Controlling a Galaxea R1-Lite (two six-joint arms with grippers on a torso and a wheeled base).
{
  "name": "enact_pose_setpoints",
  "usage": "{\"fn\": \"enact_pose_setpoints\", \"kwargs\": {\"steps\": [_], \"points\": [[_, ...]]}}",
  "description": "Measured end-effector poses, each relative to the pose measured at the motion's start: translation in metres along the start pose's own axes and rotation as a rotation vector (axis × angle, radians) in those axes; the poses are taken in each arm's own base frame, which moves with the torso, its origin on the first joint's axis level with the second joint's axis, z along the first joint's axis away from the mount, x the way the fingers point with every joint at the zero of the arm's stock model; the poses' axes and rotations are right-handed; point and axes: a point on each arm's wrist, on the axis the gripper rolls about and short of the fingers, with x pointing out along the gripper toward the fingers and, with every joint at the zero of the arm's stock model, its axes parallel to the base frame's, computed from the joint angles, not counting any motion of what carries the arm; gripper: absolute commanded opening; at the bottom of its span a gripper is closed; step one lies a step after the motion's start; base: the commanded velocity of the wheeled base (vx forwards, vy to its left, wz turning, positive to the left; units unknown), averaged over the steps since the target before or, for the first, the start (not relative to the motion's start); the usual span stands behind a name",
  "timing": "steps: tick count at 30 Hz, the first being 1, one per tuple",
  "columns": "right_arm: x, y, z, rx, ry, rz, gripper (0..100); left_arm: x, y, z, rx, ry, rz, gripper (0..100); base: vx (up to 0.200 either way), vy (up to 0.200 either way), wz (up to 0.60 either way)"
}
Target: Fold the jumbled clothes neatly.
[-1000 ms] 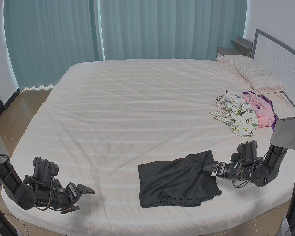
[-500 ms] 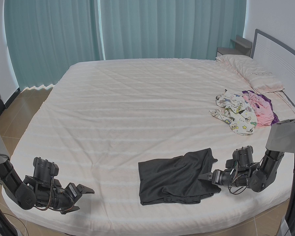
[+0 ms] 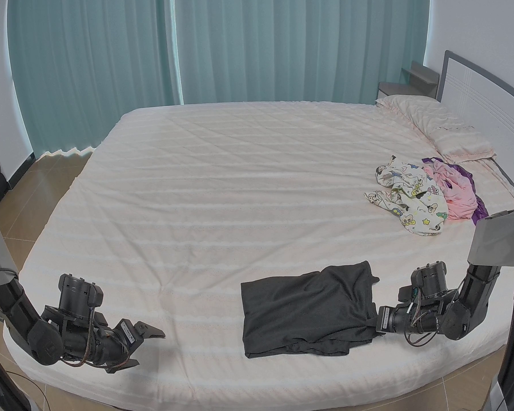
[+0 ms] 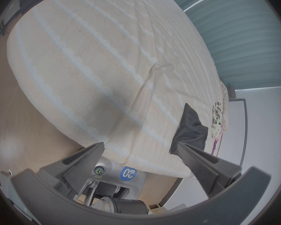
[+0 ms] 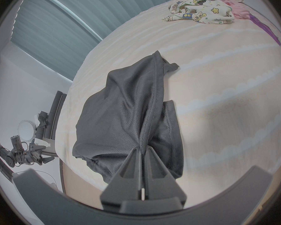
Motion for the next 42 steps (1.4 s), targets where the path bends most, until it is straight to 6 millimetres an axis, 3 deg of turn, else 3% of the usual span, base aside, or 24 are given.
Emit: {"fn": "enact_pose_setpoints", "kwargs": {"steps": [11, 21, 22, 29, 35, 42], "points": [[-0.025, -0.003, -0.005, -0.034, -0.008, -0.016, 0, 0.000, 0.000, 0.000, 0.000, 0.001, 0.001, 100, 0.000, 0.000, 0.00], [-0.035, -0.010, -0.010, -0.077, 0.005, -0.040, 0, 0.000, 0.000, 0.000, 0.000, 0.001, 0.001, 100, 0.000, 0.000, 0.00], [-0.035, -0.011, -0.010, -0.077, 0.006, -0.041, 100, 0.000, 0.000, 0.000, 0.000, 0.001, 0.001, 100, 0.000, 0.000, 0.00], [-0.031, -0.014, -0.012, -0.089, 0.015, -0.046, 100, 0.000, 0.000, 0.000, 0.000, 0.000, 0.000, 100, 0.000, 0.000, 0.00], [-0.030, -0.013, 0.001, -0.077, -0.066, -0.018, 100, 0.000, 0.000, 0.000, 0.000, 0.000, 0.000, 100, 0.000, 0.000, 0.00], [-0.014, -0.006, 0.046, 0.125, -0.216, 0.049, 100, 0.000, 0.000, 0.000, 0.000, 0.000, 0.000, 100, 0.000, 0.000, 0.00]]}}
